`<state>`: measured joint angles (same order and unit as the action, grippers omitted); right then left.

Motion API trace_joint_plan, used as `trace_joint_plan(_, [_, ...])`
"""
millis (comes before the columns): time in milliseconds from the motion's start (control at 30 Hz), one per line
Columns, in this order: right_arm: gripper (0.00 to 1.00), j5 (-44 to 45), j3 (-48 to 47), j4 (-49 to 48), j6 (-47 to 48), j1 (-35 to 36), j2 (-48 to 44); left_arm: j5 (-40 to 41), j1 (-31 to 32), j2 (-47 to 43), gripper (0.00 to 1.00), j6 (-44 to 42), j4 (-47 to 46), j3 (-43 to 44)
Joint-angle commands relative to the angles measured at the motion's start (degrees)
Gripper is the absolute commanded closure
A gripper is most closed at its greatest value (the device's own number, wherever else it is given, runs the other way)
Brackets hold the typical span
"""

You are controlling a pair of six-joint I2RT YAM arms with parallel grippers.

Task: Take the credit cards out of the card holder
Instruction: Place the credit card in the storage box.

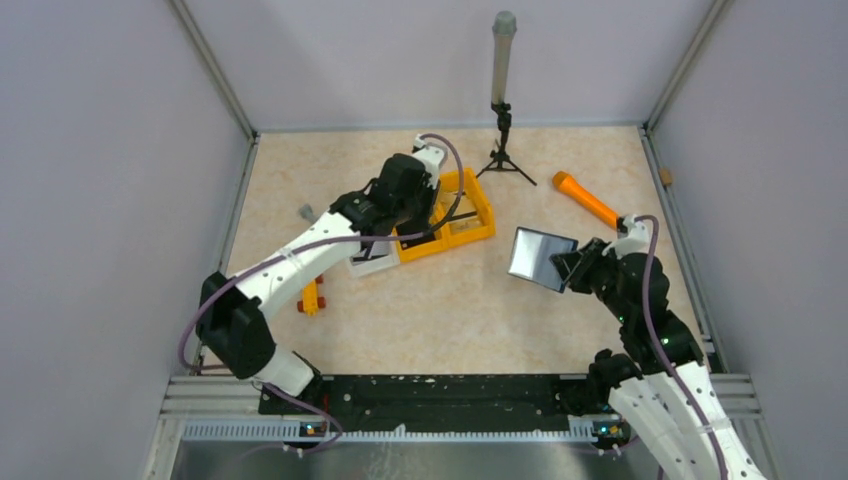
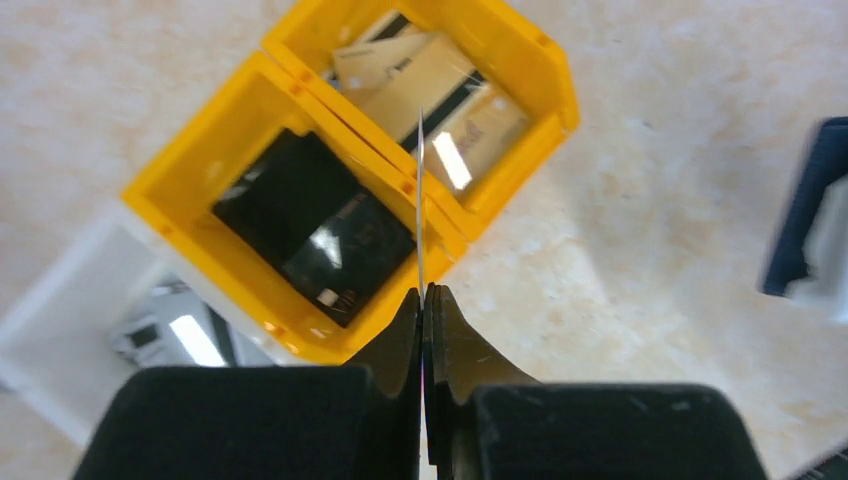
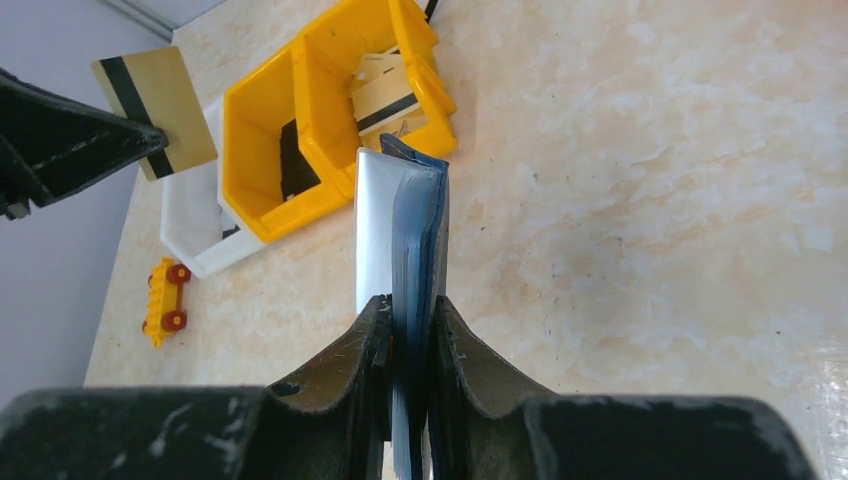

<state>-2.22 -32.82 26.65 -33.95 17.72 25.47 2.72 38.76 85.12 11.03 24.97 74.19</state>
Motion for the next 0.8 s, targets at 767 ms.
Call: trace_joint_plan(767, [1.0, 17.23, -5.68, 0.34, 2.72, -0.54, -13.2, 42.7, 10.58, 43.72, 1.0, -44.34, 3.1, 38.74])
